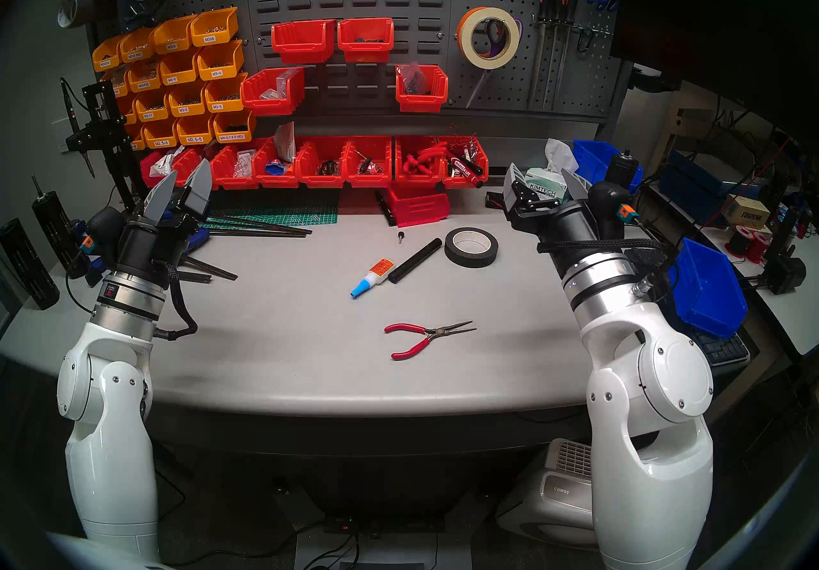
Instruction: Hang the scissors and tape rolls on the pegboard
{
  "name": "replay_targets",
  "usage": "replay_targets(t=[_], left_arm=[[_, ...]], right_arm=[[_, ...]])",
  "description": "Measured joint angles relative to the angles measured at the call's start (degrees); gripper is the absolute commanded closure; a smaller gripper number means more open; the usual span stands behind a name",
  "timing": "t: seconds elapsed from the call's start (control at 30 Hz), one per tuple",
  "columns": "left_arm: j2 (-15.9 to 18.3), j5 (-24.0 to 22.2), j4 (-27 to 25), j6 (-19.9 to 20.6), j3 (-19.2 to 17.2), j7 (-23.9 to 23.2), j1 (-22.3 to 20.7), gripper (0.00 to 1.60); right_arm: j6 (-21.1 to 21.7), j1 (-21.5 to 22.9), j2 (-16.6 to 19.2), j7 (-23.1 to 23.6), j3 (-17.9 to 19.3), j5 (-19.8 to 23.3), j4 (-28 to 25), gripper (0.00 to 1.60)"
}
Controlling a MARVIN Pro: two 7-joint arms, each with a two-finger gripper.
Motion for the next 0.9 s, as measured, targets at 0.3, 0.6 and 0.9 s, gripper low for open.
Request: replay_targets(t=[0.3, 0.6, 0.9], left_arm=[[0.0, 0.0, 0.0, 0.0, 0.0, 0.0, 0.0, 0.0], [0.0, 0.0, 0.0, 0.0, 0.0, 0.0, 0.0, 0.0], [0.0, 0.0, 0.0, 0.0, 0.0, 0.0, 0.0, 0.0]], right_arm=[[-0.9, -0.9, -0.3, 1.0, 0.0, -0.5, -0.1, 0.0], [-1.2, -0.9, -0.7, 1.6, 0.1, -0.8, -0.1, 0.0], [-1.3, -0.9, -1.2, 2.1, 0.1, -1.1, -0.1, 0.0]])
